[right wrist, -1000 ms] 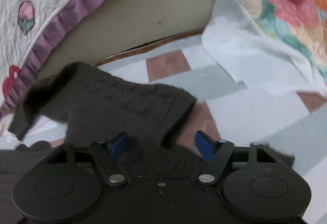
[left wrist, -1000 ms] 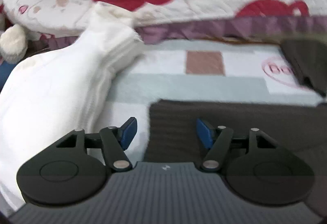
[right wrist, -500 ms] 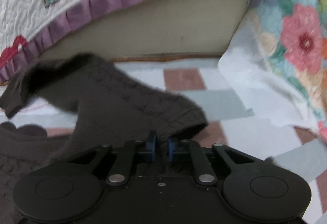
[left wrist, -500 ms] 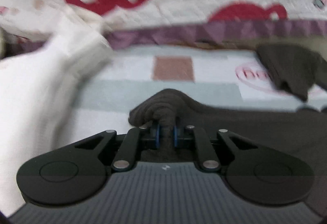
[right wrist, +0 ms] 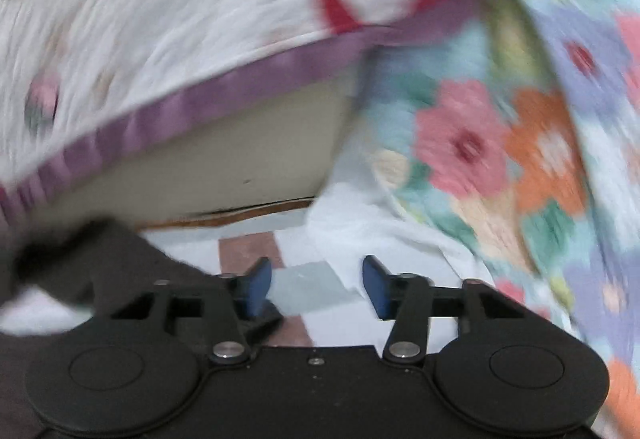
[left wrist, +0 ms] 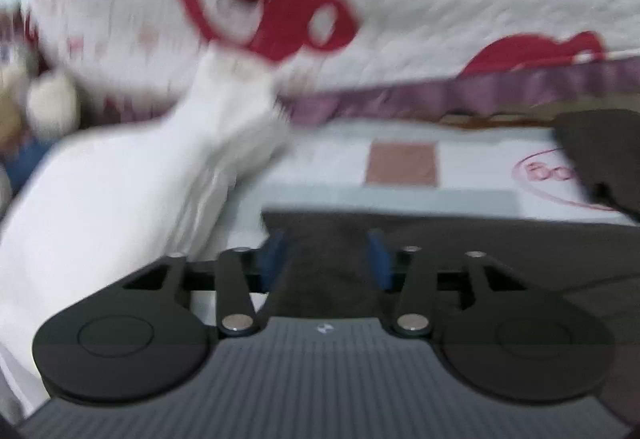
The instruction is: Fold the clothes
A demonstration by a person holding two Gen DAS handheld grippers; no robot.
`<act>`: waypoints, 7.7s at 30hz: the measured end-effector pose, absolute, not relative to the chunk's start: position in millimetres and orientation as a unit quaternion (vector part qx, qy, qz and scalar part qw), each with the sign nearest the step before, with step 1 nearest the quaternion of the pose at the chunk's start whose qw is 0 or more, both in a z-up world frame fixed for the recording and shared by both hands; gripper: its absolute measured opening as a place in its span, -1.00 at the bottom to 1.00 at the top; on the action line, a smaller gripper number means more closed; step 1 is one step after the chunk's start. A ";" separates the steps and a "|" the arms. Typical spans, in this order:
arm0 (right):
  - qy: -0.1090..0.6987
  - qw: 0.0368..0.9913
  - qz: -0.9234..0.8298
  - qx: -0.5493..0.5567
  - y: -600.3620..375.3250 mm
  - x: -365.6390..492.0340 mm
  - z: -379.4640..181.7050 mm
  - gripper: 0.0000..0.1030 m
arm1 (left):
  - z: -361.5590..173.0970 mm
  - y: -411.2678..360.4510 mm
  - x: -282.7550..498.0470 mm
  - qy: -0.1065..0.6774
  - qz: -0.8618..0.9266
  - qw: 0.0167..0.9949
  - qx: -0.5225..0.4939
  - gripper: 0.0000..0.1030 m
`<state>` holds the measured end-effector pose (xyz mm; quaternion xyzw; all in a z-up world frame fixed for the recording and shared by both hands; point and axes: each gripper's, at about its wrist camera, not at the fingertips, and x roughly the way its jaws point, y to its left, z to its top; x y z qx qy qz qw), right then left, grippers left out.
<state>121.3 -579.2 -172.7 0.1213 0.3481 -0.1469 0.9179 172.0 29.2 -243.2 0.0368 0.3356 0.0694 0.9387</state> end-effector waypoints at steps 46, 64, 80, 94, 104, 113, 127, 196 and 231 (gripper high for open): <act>0.356 0.895 -0.107 0.247 -608.2 -66.7 -148.7 -0.49 | -198.3 -205.5 -14.7 0.462 -0.478 0.746 0.053 0.16; 0.378 0.778 0.093 0.493 -524.5 -170.0 -191.1 -0.82 | -218.7 -221.8 -5.8 0.491 -0.516 0.701 0.008 -0.85; 0.309 0.824 0.052 0.473 -540.1 -218.6 -163.7 -0.85 | -193.6 -229.3 -25.4 0.491 -0.575 0.653 -0.047 -0.85; 0.298 0.865 0.114 0.386 -526.0 -18.0 -117.8 -0.82 | -140.4 -143.3 37.8 0.344 -0.360 0.863 -0.080 -0.11; 0.392 0.848 0.043 0.354 -518.9 48.2 -157.8 -0.70 | -180.4 -170.5 20.1 0.419 -0.433 0.798 -0.026 -0.10; 0.376 0.822 0.108 0.414 -503.4 -18.8 -152.8 -0.41 | -205.0 -197.8 17.2 0.450 -0.451 0.770 0.018 -0.10; 0.424 0.790 0.278 0.344 -418.6 -51.6 -141.7 -0.75 | -155.5 -155.3 -3.3 0.394 -0.480 0.784 0.011 0.04; 0.429 0.893 0.072 -0.117 -416.3 -43.4 -137.3 -0.76 | -213.7 -124.9 93.7 0.374 -0.241 0.886 0.135 -0.66; 0.435 0.896 0.055 0.071 -455.9 -54.8 -159.7 -0.30 | -162.4 -35.7 129.9 0.322 -0.161 0.929 -0.081 -0.50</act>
